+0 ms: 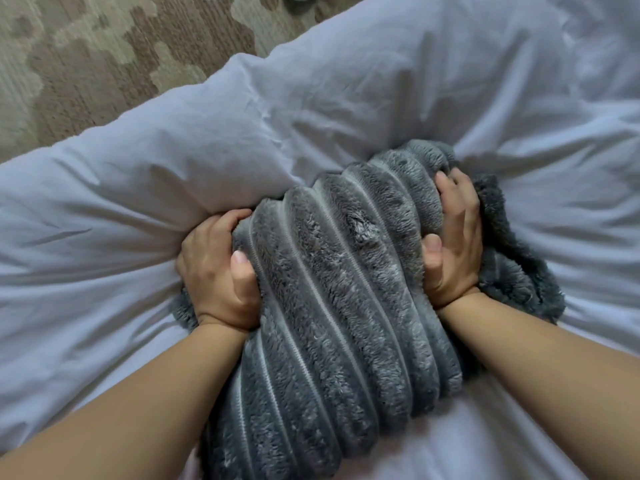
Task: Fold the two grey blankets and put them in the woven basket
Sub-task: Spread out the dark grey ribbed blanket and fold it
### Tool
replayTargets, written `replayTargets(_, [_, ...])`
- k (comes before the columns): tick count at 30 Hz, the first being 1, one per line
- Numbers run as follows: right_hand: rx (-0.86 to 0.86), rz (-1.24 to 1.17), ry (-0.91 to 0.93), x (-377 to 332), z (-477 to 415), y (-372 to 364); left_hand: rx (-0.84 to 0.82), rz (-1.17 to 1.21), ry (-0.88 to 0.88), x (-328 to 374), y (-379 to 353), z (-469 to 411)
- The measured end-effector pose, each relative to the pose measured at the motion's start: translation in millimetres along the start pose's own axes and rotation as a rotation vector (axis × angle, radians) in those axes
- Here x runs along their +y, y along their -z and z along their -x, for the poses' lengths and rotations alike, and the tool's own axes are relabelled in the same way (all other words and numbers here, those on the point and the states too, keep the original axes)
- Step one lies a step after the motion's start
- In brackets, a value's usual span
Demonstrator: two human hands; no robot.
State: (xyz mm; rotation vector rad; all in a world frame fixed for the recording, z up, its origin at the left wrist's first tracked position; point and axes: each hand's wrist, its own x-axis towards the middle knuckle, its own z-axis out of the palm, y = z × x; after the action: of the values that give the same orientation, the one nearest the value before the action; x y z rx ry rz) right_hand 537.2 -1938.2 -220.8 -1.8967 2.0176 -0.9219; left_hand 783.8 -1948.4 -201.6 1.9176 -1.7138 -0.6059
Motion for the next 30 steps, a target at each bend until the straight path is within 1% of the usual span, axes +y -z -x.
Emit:
replayTargets(5, [0.008,0.019,-0.005,0.8,2.9,0.4,-0.023,-0.037,0.037,-1.3,1.4,-4.3])
replayTargets(8, [0.003,0.037,-0.038,-8.8,-0.1,10.0,-0.022,-0.003,0.017,0.6,6.7,-5.6])
replayTargets(11, [-0.084,0.037,-0.133,-30.4,-0.9,36.2,-0.060,0.042,-0.006,11.3,29.6,-1.1])
replayTargets(13, [-0.173,0.049,-0.195,-48.6,-5.2,60.1,-0.134,0.062,0.021,25.2,55.1,-0.9])
replayTargets(14, [-0.219,0.100,-0.213,-56.1,-6.3,71.9,-0.161,0.071,0.047,33.1,68.1,0.9])
replayTargets(16, [-0.288,0.312,-0.266,-65.9,-5.7,91.9,-0.178,0.038,0.107,48.2,93.9,7.9])
replayTargets(17, [-0.296,0.397,-0.345,-70.3,-3.8,100.8,-0.175,0.012,0.151,56.3,107.5,15.0])
replayTargets(18, [-0.283,0.432,-0.483,-75.3,-1.2,108.8,-0.177,0.000,0.219,63.3,120.3,24.4])
replayTargets(19, [-0.261,0.420,-0.667,-81.0,1.1,115.9,-0.202,0.013,0.314,68.5,131.6,36.7])
replayTargets(20, [-0.243,0.365,-0.857,-86.2,2.4,122.0,-0.248,0.077,0.421,72.6,141.1,50.1])
replayTargets(21, [-0.247,0.294,-1.015,-91.3,3.5,126.5,-0.303,0.199,0.515,76.2,148.3,63.0])
replayTargets(22, [-0.269,0.223,-1.128,-96.5,4.4,130.1,-0.350,0.360,0.593,79.1,152.9,74.5])
replayTargets(23, [-0.297,0.151,-1.201,-100.5,4.8,132.9,-0.379,0.514,0.671,82.2,155.1,84.2])
replayTargets(25, [-0.322,-0.025,-1.224,-100.6,7.4,136.0,-0.394,0.699,0.837,83.1,152.7,95.7])
replayTargets(26, [-0.315,-0.128,-1.191,-97.2,9.5,139.1,-0.393,0.718,0.877,80.9,150.4,97.7])
replayTargets(28, [-0.306,-0.275,-1.061,-86.7,13.0,149.1,-0.395,0.699,0.865,74.0,146.1,96.9])
replayTargets(30, [-0.365,-0.327,-0.960,-71.8,13.2,158.0,-0.406,0.696,0.844,67.7,143.2,91.4])
